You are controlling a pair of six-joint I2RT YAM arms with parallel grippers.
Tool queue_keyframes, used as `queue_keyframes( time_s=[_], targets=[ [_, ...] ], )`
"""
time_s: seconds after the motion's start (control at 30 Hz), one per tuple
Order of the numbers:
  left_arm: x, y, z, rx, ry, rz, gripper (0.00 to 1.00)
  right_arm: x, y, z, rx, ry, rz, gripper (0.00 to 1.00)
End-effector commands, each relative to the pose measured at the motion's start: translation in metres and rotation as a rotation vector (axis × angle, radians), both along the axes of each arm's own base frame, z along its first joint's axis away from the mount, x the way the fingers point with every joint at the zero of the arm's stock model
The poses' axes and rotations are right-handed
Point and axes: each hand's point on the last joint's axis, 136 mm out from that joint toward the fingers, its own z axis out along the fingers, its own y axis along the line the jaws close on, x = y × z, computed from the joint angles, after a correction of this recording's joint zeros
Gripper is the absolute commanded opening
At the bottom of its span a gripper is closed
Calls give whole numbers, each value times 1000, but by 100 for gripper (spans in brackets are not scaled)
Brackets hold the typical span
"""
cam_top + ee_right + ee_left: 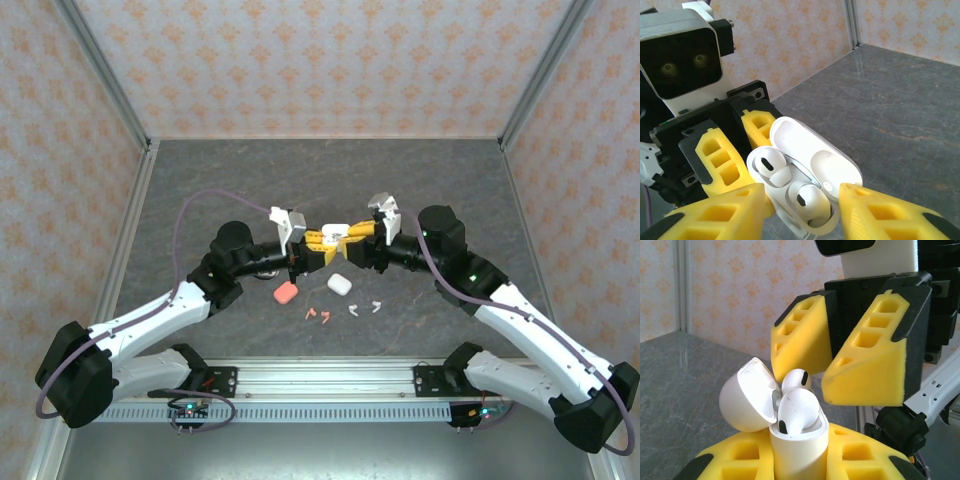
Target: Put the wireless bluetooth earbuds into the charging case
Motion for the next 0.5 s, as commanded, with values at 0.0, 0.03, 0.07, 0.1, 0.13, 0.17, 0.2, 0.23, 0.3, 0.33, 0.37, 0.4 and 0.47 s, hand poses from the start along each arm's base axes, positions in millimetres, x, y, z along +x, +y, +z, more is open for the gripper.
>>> queue_keyframes(
  time_s=[0.0, 0.03, 0.07, 0.1, 0.13, 0.17, 0.2, 0.23, 0.3, 0.33, 0.37, 0.4, 0.47],
  targets=[
    [-5, 2, 28, -60, -80, -3, 0, -5, -2, 30, 71, -50, 11, 50],
    [-5, 2, 27, -60, -80, -3, 0, -5, -3, 34, 79, -52, 7, 52],
    [-5, 2, 28, -60, -82, -1, 0, -4, -4, 39, 88, -53, 1, 54],
    [-6, 2, 28, -60, -85, -3, 0, -4, -6, 41, 93, -51, -5, 56],
    [-6, 3, 28, -61, -86, -2, 0, -2, -8, 42, 99, -46, -14, 59],
    [-7, 3, 29, -60, -88, -1, 0, -1, -9, 43, 105, -39, -21, 61],
    [-7, 3, 28, -59, -88, -2, 0, 0, -10, 43, 113, -29, -23, 63],
    [-7, 4, 29, -58, -89, -1, 0, 1, -11, 43, 121, -19, -26, 65],
    [-8, 4, 29, -57, -91, -3, 0, 7, -14, 41, 141, 12, -51, 70],
    [-8, 4, 29, -58, -91, -3, 0, 9, -15, 39, 153, 31, -62, 73],
    [-8, 4, 29, -58, -92, -4, 0, 13, -16, 37, 164, 53, -76, 76],
    [-9, 4, 29, -58, -92, -6, 0, 15, -17, 35, 175, 70, -83, 80],
    [-9, 4, 30, -59, -94, -9, 0, 18, -16, 30, 180, 101, -82, 84]
  ],
)
